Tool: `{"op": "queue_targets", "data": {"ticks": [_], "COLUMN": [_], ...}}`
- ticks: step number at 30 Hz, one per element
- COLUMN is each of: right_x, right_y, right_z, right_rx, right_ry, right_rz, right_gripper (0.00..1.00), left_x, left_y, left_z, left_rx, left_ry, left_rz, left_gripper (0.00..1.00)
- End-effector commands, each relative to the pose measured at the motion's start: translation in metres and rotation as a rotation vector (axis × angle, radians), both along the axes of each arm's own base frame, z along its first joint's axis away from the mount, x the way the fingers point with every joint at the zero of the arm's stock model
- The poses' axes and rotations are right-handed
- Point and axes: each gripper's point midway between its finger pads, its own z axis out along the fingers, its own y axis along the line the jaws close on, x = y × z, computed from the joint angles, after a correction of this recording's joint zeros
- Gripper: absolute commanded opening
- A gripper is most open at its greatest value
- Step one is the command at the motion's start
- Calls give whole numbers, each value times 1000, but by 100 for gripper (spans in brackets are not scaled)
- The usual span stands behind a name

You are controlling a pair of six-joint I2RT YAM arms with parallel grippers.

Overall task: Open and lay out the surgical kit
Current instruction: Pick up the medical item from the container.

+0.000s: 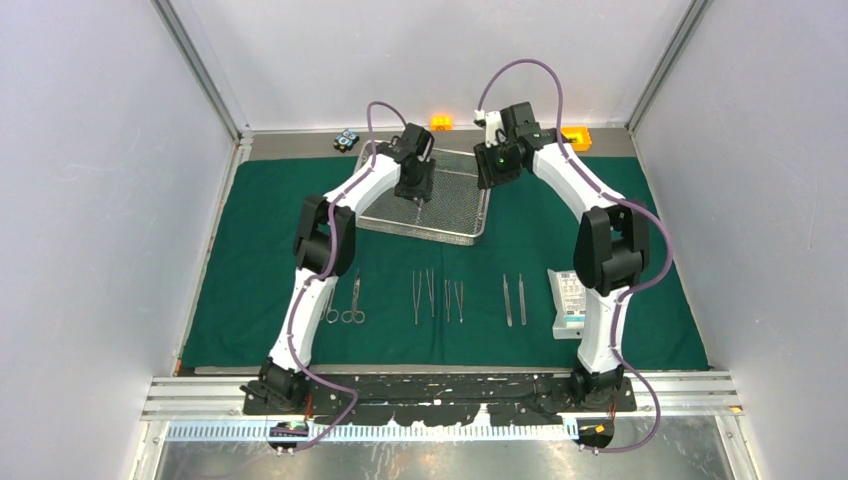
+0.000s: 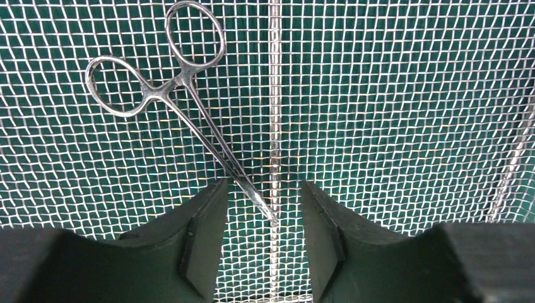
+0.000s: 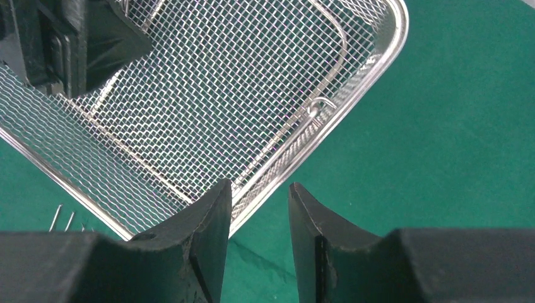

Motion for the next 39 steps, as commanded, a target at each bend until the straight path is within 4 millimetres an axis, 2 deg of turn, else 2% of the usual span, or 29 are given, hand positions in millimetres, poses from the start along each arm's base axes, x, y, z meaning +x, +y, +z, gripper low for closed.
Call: {"op": "queue_targets", "data": {"ticks": [1,5,9,12,16,18,20,25,35,39], "right_x": [4,3,1,-1,-1,-1,0,4,8,7], "right_y": [0,-5,-5,-6,-7,-7,-8,-8,-6,-5], "right_z": [57,54,49,45,41,40,40,42,39,36], "right_rx": [85,99,112,113,114,115,114,111,122,122], "right_ry": [-146,-138,-127,-121,-109,-107,-108,-115,-102,-94], "right_rz": [-2,-8,-10,-14,-19,-22,-25,-33,-43,-44], "right_gripper": [43,43,43,43,42,42,41,41,40,39], "left_x": [-7,-6,-10,-14,-17,-19,-20,-14,1,3], "left_y": [33,37,41,43,45,46,46,45,42,43], "left_z": [-34,-41,-52,-57,-65,-67,-65,-44,18,30], "left_rx": [121,156,176,157,103,79,60,16,-20,-15], "left_ry": [35,29,55,82,129,150,159,142,15,-16], "left_rz": [52,24,5,1,7,8,5,-17,-79,-100], "left_gripper": [47,41,28,18,11,2,0,0,0,0]}}
